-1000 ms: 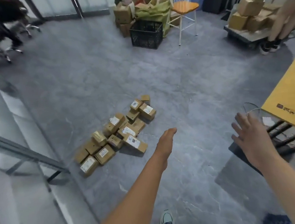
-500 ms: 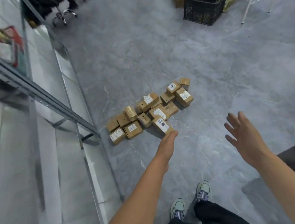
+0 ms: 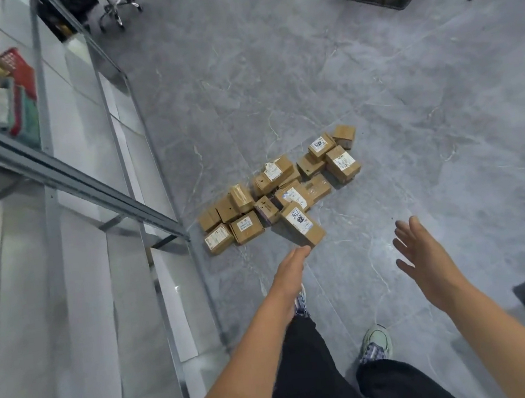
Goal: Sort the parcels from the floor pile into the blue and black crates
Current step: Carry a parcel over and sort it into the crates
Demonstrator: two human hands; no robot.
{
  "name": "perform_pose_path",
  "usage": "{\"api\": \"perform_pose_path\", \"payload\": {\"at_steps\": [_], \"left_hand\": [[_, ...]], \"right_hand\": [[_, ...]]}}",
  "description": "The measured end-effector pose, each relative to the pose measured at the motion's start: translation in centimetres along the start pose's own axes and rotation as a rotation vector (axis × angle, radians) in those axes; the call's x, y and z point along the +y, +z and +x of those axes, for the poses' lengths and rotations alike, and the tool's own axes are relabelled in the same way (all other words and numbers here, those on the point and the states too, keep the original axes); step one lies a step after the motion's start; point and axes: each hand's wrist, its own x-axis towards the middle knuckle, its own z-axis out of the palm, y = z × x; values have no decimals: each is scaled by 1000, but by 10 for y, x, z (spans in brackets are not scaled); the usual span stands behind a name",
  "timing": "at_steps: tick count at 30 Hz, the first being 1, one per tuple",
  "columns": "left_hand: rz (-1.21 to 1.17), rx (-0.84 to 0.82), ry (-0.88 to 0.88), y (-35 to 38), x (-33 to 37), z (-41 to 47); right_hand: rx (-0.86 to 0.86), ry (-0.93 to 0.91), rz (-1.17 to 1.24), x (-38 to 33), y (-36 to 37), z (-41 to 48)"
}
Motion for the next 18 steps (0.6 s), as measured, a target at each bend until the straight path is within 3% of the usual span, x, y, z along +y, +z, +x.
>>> {"api": "perform_pose_path", "payload": {"at_steps": [9,18], "left_hand": [[-36,-54,-138,-32,68,108],[95,-130,-228,-109,83,288]], "right_hand": [[66,139,2,-9,46,111],[203,339,55,6,111,252]]}}
